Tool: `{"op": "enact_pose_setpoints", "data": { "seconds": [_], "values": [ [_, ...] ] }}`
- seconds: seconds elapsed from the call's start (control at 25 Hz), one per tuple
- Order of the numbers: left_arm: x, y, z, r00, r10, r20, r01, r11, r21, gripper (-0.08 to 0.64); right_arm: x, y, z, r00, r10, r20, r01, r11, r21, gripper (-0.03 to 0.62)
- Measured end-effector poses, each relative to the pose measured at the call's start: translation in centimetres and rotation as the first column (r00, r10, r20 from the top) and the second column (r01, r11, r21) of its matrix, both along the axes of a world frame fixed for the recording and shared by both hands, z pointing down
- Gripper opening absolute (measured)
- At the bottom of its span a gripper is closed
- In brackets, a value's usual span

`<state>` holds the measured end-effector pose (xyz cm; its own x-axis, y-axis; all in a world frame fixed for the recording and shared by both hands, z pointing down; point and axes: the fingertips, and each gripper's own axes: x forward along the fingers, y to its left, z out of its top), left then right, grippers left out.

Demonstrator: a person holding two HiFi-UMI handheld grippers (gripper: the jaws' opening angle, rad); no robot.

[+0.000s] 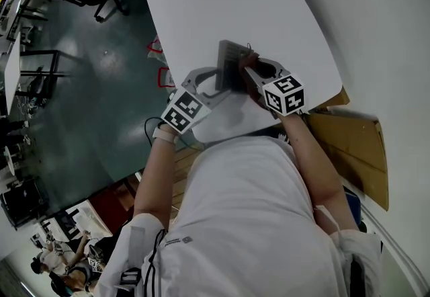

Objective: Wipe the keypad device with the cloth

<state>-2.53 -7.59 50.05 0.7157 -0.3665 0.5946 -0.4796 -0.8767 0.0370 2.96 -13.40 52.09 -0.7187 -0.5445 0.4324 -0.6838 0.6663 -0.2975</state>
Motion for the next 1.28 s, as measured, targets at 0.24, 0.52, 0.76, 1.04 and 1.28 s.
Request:
{"op": "enact_pose_setpoints", "data": {
  "seconds": [0.24,0.52,0.76,1.04,1.28],
  "values": [
    [0.3,-0.5,0.4,0.999,0.008,0.045,-0.008,1.000,0.012,0.236,-2.9,-1.4,-3.2,0.995,-0.049,0.083,0.046,0.999,0.029,0.081],
    [0.3,-0.6,0.5,1.000,-0.019,0.017,0.019,1.000,0.001,0.234,-5.7,-1.7,-3.2,0.995,-0.097,-0.012,0.098,0.992,0.080,0.082],
    [0.1,-0.8,0.7,0.999,-0.049,-0.016,0.049,0.999,-0.023,0.233,-5.4,-1.9,-2.1,0.999,-0.031,0.024,0.030,0.999,0.044,0.082],
    [0.0,-0.9,0.6,0.997,-0.070,-0.031,0.069,0.997,-0.014,0.232,-4.4,-2.0,-1.1,0.998,0.006,0.068,-0.004,0.999,-0.033,0.081],
    [0.1,-0.9,0.7,0.995,-0.082,-0.050,0.081,0.997,-0.017,0.230,-2.5,-2.0,0.7,0.993,0.061,0.097,-0.050,0.992,-0.112,0.081]
  ]
}}
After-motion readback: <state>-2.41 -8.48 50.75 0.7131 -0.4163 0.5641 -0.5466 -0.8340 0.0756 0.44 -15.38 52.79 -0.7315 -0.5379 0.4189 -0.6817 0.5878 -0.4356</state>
